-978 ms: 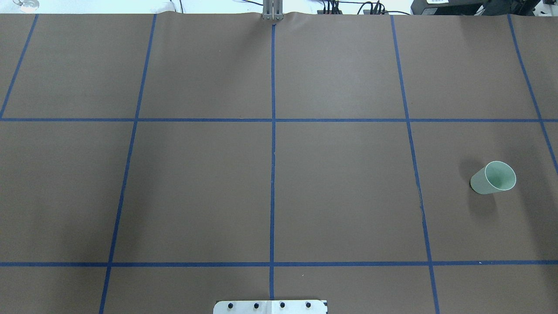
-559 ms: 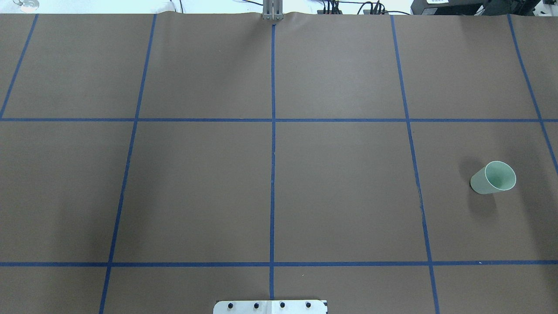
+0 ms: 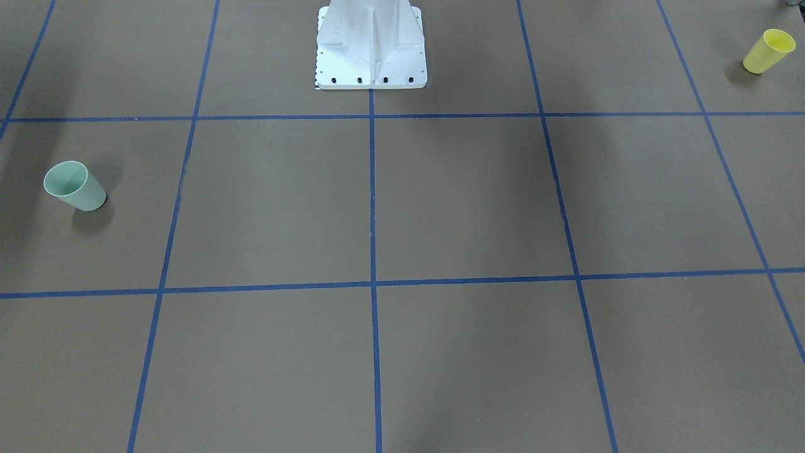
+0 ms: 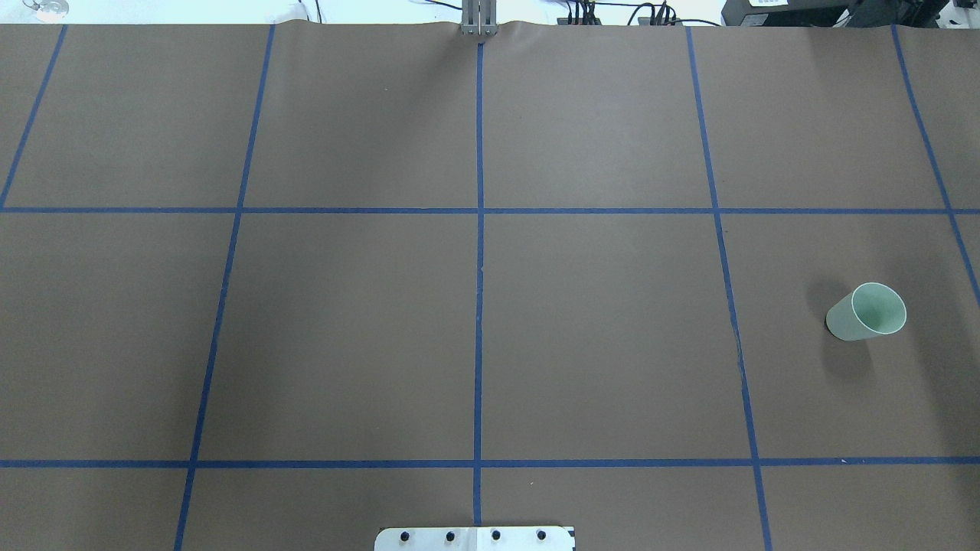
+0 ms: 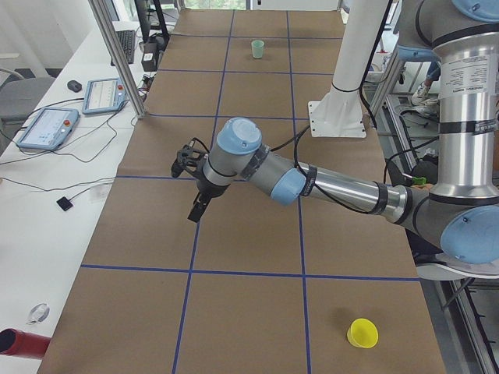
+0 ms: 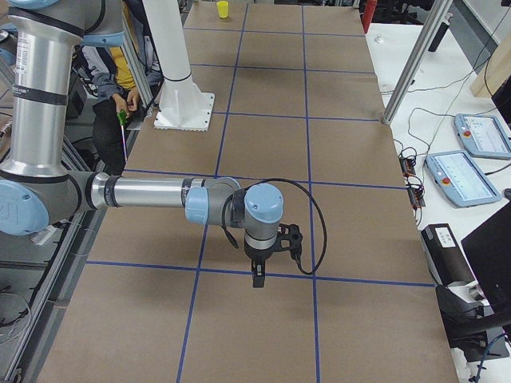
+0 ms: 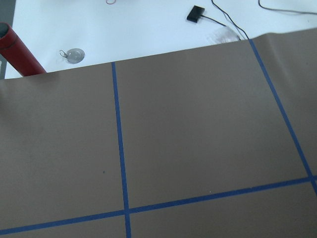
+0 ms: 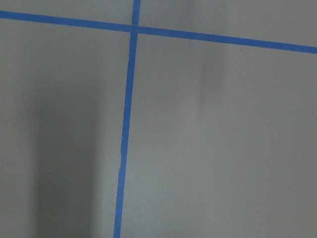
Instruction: Transfer and stack yellow cup on green cup
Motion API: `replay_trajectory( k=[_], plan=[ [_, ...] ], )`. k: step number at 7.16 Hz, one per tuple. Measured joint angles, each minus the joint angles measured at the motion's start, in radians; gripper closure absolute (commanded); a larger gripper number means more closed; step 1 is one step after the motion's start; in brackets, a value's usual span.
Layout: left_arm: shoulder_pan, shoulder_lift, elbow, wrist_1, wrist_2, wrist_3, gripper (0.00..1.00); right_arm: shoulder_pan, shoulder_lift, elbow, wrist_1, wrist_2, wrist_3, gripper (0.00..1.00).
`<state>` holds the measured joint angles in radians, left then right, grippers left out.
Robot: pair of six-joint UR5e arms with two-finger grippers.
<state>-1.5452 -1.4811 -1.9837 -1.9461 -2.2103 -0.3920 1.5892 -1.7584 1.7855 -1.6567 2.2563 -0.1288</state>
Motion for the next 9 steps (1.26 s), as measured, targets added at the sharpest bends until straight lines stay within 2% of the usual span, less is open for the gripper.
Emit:
replay_trajectory(
  k=[2, 4, 7, 9],
  plan=[
    [0.089, 0.002, -0.041, 0.007, 0.205, -0.201, 0.0, 0.0, -0.001, 0.0, 0.001, 0.0, -0.001, 0.0],
    [0.158, 0.007, -0.067, 0.101, 0.45, -0.38, 0.0, 0.0, -0.003, -0.001, 0.0, -0.001, -0.002, 0.0],
    [0.272, 0.01, -0.119, 0.408, 0.721, -0.715, 0.0, 0.0, -0.008, -0.002, 0.0, 0.001, -0.003, 0.0],
    [0.395, 0.006, -0.119, 0.657, 0.817, -0.999, 0.0, -0.001, -0.009, -0.003, -0.002, 0.003, -0.002, 0.0]
  ],
)
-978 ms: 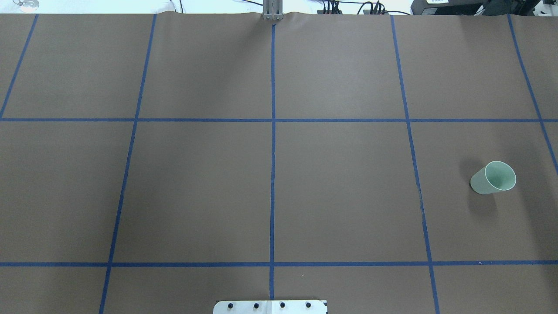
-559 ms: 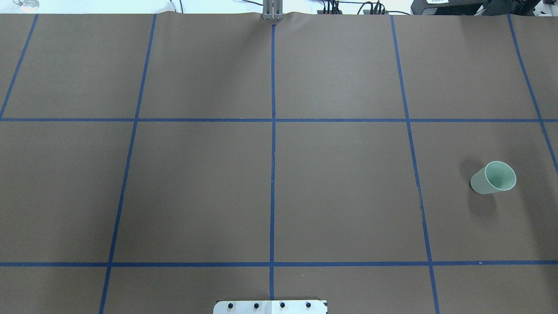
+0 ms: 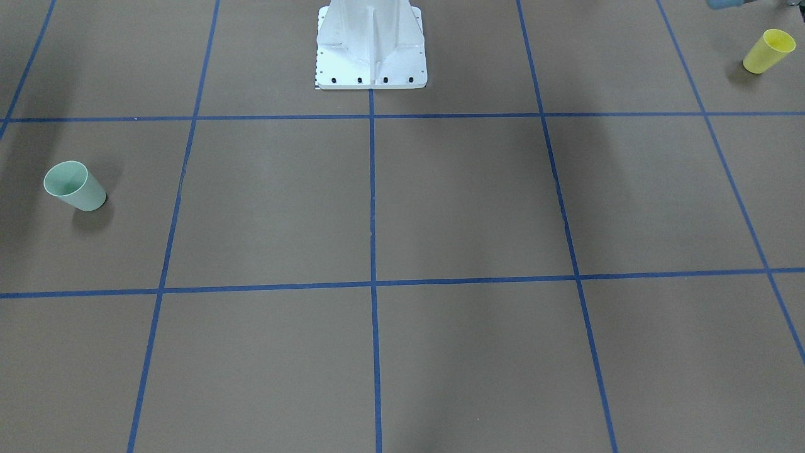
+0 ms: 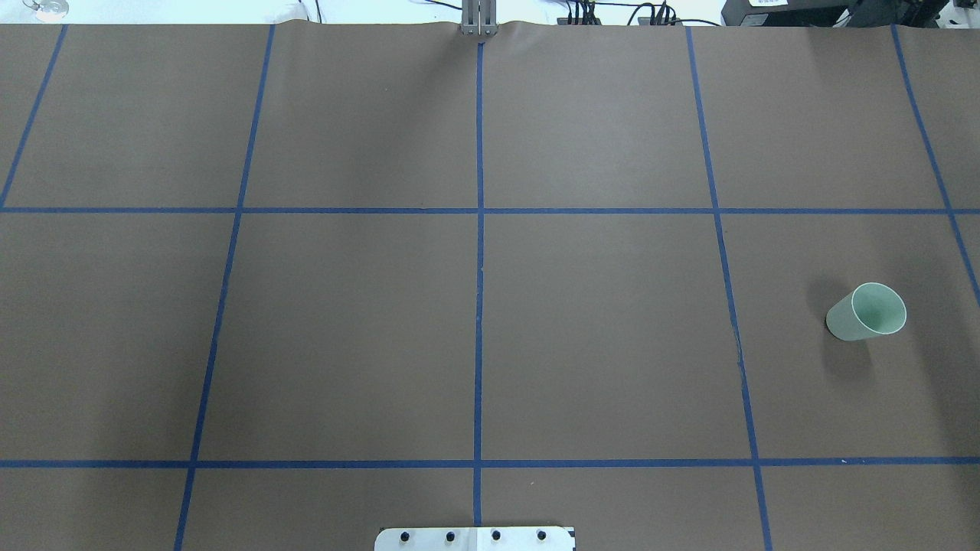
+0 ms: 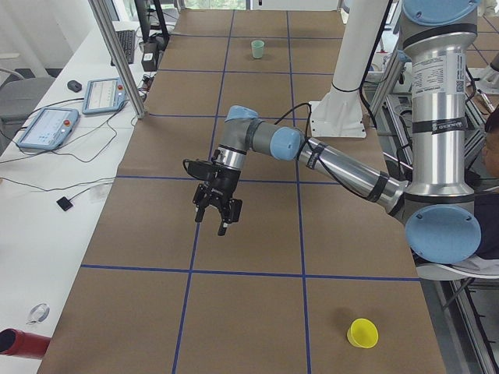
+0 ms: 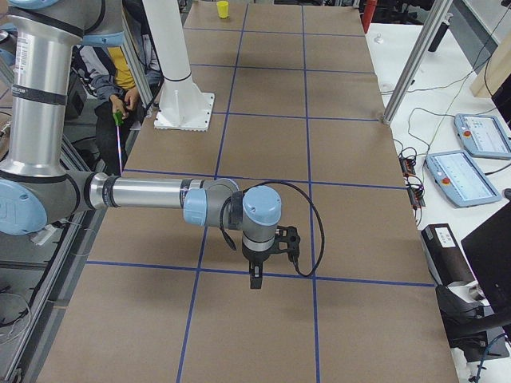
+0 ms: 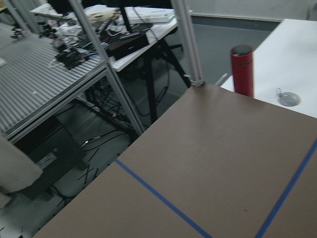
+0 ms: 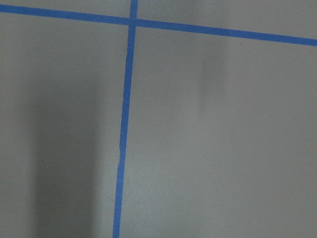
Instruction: Transfer and stack yellow cup on green cup
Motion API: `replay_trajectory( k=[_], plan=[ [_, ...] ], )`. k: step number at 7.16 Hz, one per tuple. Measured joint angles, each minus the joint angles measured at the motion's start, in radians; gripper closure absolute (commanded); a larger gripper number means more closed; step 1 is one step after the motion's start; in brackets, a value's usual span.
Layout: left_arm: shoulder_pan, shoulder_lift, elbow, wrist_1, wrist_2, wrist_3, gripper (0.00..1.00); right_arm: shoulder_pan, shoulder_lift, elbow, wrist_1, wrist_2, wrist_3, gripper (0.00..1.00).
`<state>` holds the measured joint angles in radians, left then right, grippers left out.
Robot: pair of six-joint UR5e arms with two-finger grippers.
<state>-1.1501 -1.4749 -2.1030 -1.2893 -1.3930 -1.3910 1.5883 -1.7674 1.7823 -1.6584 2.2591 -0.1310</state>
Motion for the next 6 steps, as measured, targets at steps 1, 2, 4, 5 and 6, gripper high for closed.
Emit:
replay_trajectory(
  k=[1, 2, 4, 5, 6],
  plan=[
    [0.05, 0.0, 0.004, 0.122, 0.02, -0.133, 0.0, 0.0, -0.001, -0.002, -0.001, 0.001, 0.0, 0.0],
    [0.086, 0.004, 0.021, 0.222, 0.024, -0.25, 0.0, 0.0, -0.001, -0.008, -0.003, 0.001, -0.003, 0.0],
    [0.144, 0.008, 0.097, 0.345, -0.03, -0.479, 0.0, 0.001, -0.001, -0.049, 0.003, 0.006, -0.002, 0.0],
    [0.171, 0.008, 0.137, 0.374, -0.079, -0.585, 0.0, 0.001, 0.0, -0.062, 0.023, 0.018, 0.0, 0.0],
    [0.194, 0.008, 0.174, 0.4, -0.126, -0.684, 0.0, 0.001, -0.001, -0.07, 0.05, 0.031, 0.006, 0.0]
  ],
)
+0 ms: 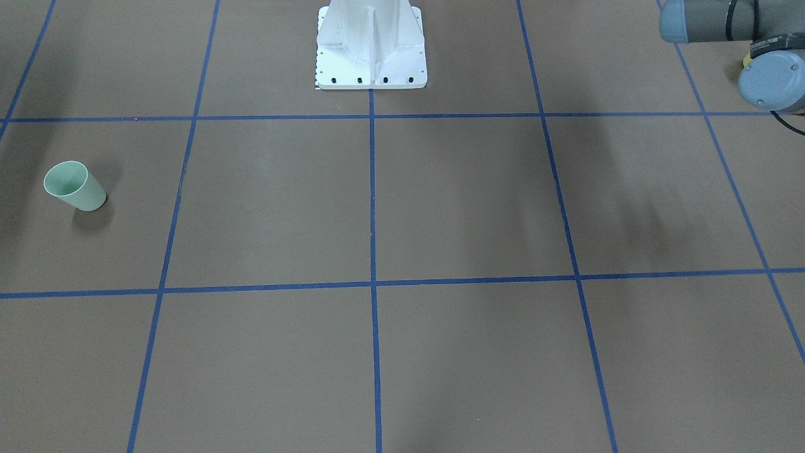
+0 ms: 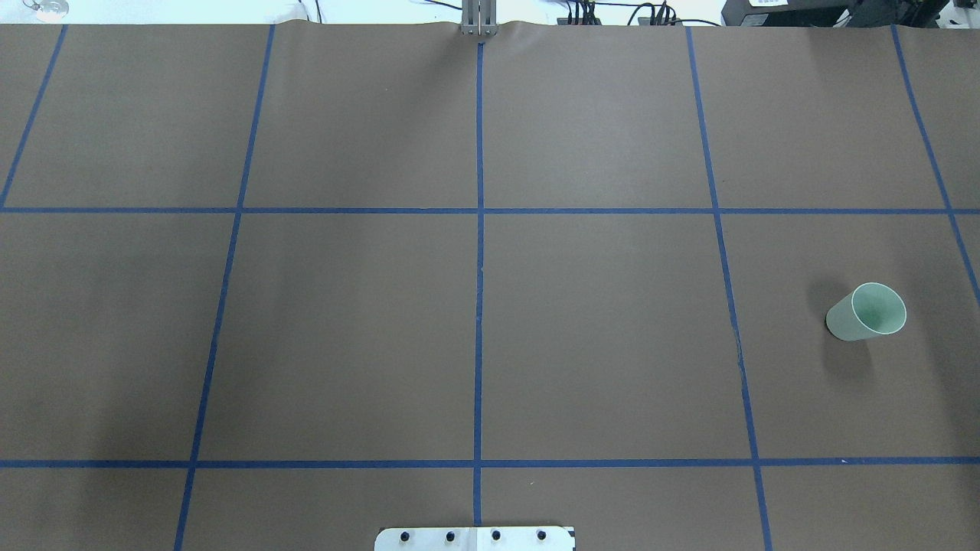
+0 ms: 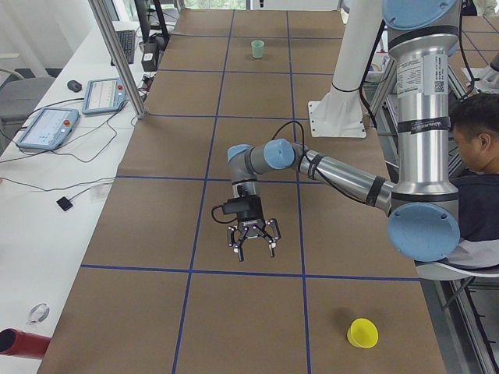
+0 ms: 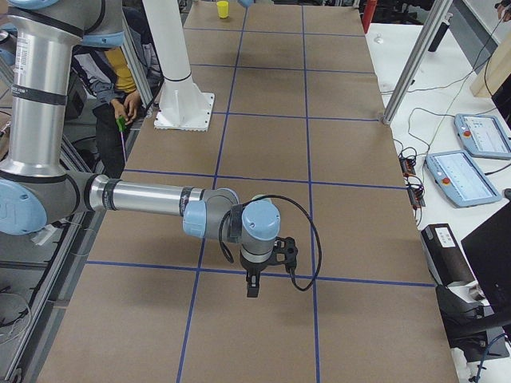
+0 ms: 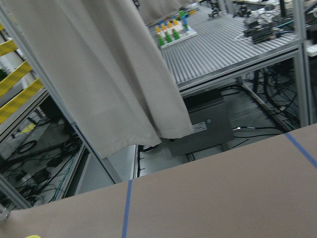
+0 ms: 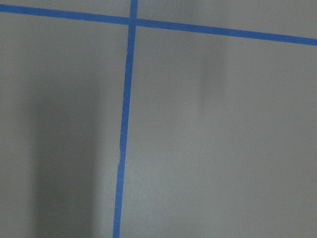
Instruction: Transfer and stack yellow cup on green cup
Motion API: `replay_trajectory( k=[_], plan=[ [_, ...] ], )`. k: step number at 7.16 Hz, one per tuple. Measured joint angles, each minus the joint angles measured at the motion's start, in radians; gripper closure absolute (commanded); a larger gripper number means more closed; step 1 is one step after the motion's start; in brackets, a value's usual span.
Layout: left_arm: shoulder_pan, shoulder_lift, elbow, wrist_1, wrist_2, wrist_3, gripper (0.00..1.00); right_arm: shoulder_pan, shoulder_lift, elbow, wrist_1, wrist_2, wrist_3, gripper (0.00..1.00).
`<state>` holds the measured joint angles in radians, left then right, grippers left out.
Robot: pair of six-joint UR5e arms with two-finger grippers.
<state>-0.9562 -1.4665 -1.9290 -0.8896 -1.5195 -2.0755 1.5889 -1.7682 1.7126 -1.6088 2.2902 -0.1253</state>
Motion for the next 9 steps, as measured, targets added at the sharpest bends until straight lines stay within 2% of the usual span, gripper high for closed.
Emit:
replay_trajectory(
  k=[5, 9],
  plan=[
    [0.032, 0.001, 0.298, 0.015, -0.215, -0.327, 0.0, -0.001, 0.003, -0.005, 0.043, 0.007, 0.026, 0.0],
    [0.04, 0.016, 0.478, -0.038, -0.381, -0.408, 0.0, -0.001, 0.004, -0.004, 0.078, 0.008, 0.023, 0.0]
  ],
)
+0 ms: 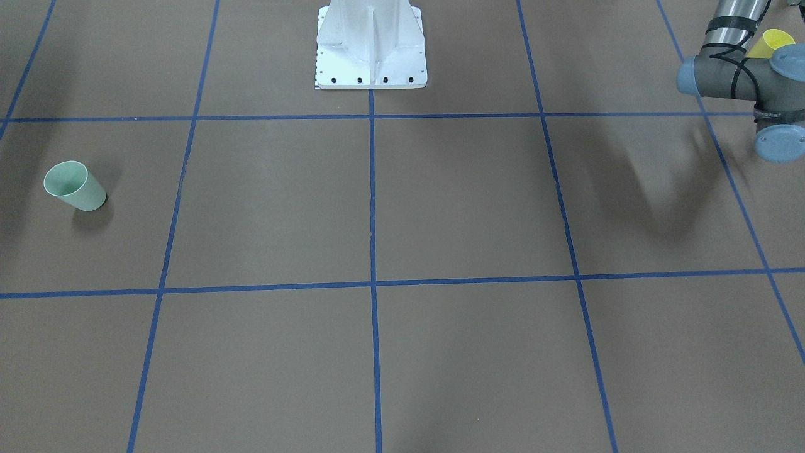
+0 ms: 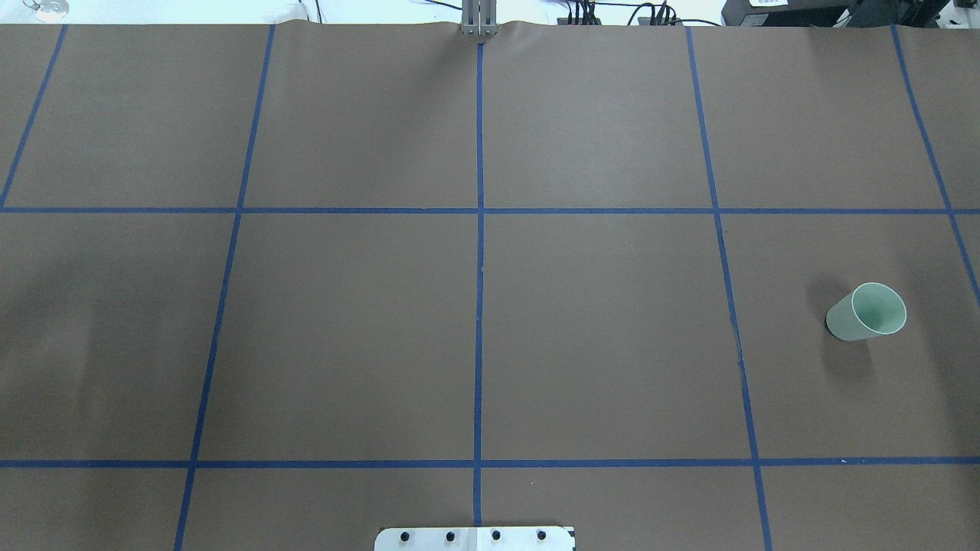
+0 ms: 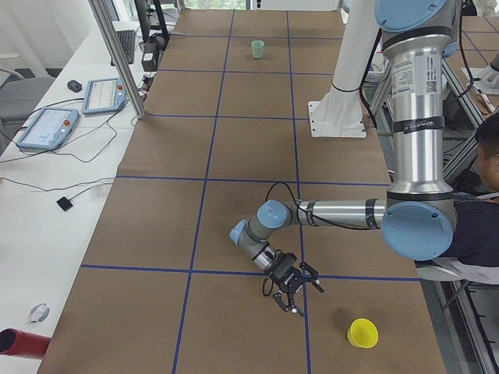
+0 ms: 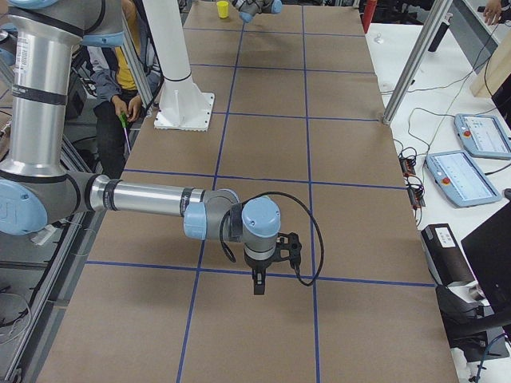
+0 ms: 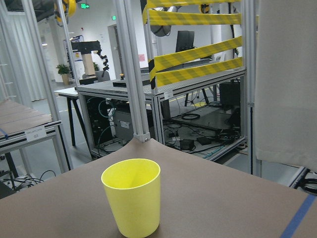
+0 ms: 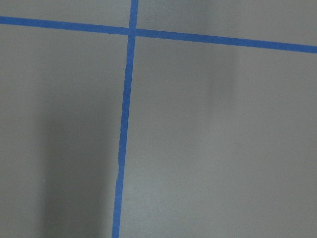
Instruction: Transfer and stack yellow cup on green cup
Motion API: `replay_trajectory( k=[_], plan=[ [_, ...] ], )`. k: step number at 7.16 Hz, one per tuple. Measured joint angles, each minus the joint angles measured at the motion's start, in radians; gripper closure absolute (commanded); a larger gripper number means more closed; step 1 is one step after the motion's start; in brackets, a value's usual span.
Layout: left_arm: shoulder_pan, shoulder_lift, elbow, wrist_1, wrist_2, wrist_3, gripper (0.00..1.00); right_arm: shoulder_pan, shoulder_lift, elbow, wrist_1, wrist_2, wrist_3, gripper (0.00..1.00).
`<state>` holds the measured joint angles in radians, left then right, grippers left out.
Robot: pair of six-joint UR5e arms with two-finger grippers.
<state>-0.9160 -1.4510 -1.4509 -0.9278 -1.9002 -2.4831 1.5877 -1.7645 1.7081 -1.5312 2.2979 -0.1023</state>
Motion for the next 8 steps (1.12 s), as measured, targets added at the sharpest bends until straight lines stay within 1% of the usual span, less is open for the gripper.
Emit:
replay_trajectory(
  k=[3, 8],
  plan=[
    [0.004, 0.028, 0.115, -0.082, -0.071, -0.005, 0.0, 0.0, 0.0, 0.003, 0.018, 0.001, 0.0, 0.0],
    [0.008, 0.06, 0.175, -0.098, -0.195, -0.008, 0.0, -0.004, 0.0, 0.004, 0.037, 0.002, 0.0, 0.0]
  ],
)
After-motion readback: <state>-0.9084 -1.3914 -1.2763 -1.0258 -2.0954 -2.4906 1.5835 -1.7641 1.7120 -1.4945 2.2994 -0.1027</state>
